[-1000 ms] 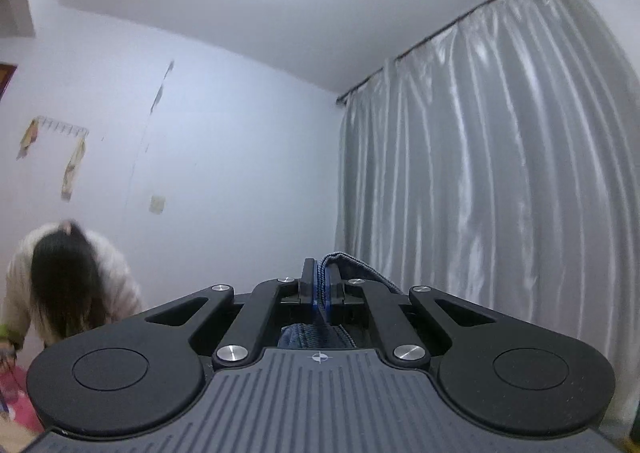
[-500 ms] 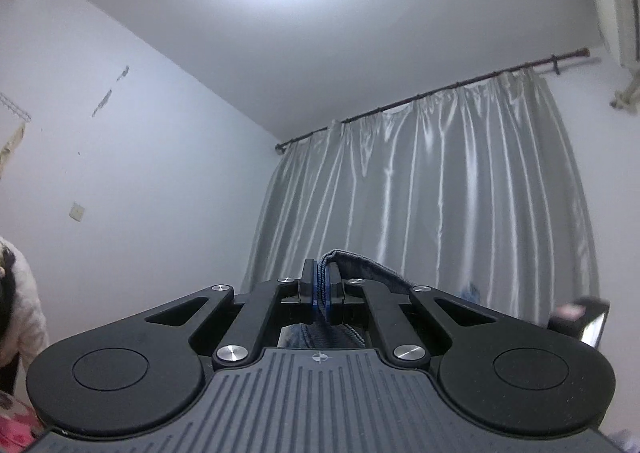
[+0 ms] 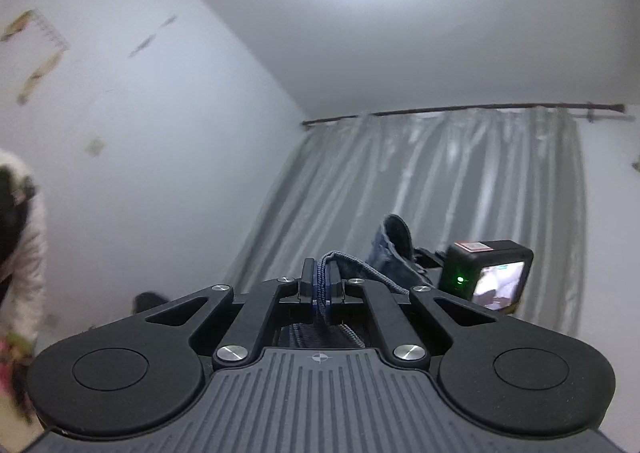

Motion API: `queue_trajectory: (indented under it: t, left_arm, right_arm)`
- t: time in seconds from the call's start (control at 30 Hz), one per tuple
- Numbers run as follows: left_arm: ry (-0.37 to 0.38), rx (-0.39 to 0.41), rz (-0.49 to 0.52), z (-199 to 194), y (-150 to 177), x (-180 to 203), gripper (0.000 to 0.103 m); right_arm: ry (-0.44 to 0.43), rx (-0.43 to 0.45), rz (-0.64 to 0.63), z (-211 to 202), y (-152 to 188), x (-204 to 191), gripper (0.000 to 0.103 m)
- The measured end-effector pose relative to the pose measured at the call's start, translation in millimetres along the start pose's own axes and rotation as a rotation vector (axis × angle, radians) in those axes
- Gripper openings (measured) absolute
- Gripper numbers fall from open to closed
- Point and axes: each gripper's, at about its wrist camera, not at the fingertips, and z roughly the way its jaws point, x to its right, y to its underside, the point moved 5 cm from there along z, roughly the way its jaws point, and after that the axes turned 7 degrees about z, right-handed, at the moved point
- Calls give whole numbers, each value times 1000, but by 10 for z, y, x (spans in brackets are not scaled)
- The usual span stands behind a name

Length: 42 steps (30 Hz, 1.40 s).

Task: Fold clothes

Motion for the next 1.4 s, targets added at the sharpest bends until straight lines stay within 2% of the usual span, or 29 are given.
queue_trajectory:
  t: [0.07, 0.17, 0.27, 0.37, 0.47, 0.57, 0.63, 0.67, 0.7, 0.77, 0.8, 0.83, 0.87, 0.9, 0.97, 1.0, 1.03, 1.13, 1.2, 1.23, 1.3, 1.4]
  left_arm:
    - [-58, -6, -14, -149, 65, -220, 1]
    - [-144, -25, -97, -468, 230, -686, 1]
    - [-258, -45, -227, -922, 518, -1221, 1]
    - [-389, -15, -371, -1530, 919, -1764, 1]
    - [-644, 50, -590, -2385, 1489, -2429, 2]
    - [-1000, 120, -757, -3345, 2118, -3010, 2]
    - [-1224, 98, -800, -3832, 2477, -3367, 2]
    - [-1286, 57, -816, -3980, 2624, -3525, 2]
    - [-1315, 31, -863, -4107, 2757, -3653, 4]
    - [-1313, 11, -926, -4197, 2833, -3773, 5]
    - [-1347, -39, -829, -4128, 2747, -3772, 9]
    - [-1378, -90, -731, -4058, 2659, -3771, 23]
    - [-1410, -143, -626, -3981, 2564, -3766, 32]
    - [-1454, -206, -491, -3879, 2453, -3735, 43]
    - [-1495, -280, -261, -3740, 2330, -3652, 45]
    - [-1492, -298, -175, -3689, 2312, -3623, 48]
    - [-1465, -317, -130, -3623, 2312, -3619, 51]
    - [-1304, -442, -100, -3317, 2495, -3752, 51]
    - [-1210, -563, -61, -3077, 2770, -3987, 50]
    - [-1188, -605, -41, -2979, 2901, -4102, 48]
    - [-1156, -633, -32, -2775, 3077, -4291, 40]
    - [-1094, -587, -14, -2544, 3079, -4497, 40]
  right_arm:
    - [-76, 14, 6, 28, 55, -393, 8]
    - [-201, 23, -15, -50, 165, -1138, 8]
    - [-404, 19, -7, -335, 300, -2063, 8]
    - [-635, 3, 10, -686, 554, -3112, 7]
    - [-887, -110, 32, -1080, 1016, -4366, 8]
    - [-1123, -309, 37, -1574, 1628, -5693, 8]
    - [-1233, -445, 12, -1907, 2042, -6459, 8]
    - [-1281, -512, -14, -2030, 2265, -6804, 8]
    - [-1315, -549, -46, -2166, 2447, -7048, 8]
    - [-1370, -558, -111, -2497, 2751, -7370, 10]
    - [-1378, -520, -129, -2607, 2792, -7433, 11]
    - [-1376, -482, -142, -2670, 2772, -7501, 12]
    - [-1372, -478, -136, -2689, 2735, -7565, 12]
    - [-1368, -519, -104, -2625, 2692, -7611, 12]
    - [-1376, -641, 7, -2440, 2685, -7617, 13]
    - [-1388, -700, 65, -2360, 2681, -7615, 13]
    - [-1401, -747, 111, -2320, 2695, -7616, 14]
    - [-1443, -846, 204, -2285, 2768, -7655, 14]
    - [-1471, -923, 211, -2229, 2809, -7658, 14]
    - [-1475, -970, 196, -2212, 2833, -7719, 14]
    - [-1472, -1053, 179, -2170, 2869, -7830, 14]
    - [-1481, -1150, 163, -2138, 2843, -7929, 14]
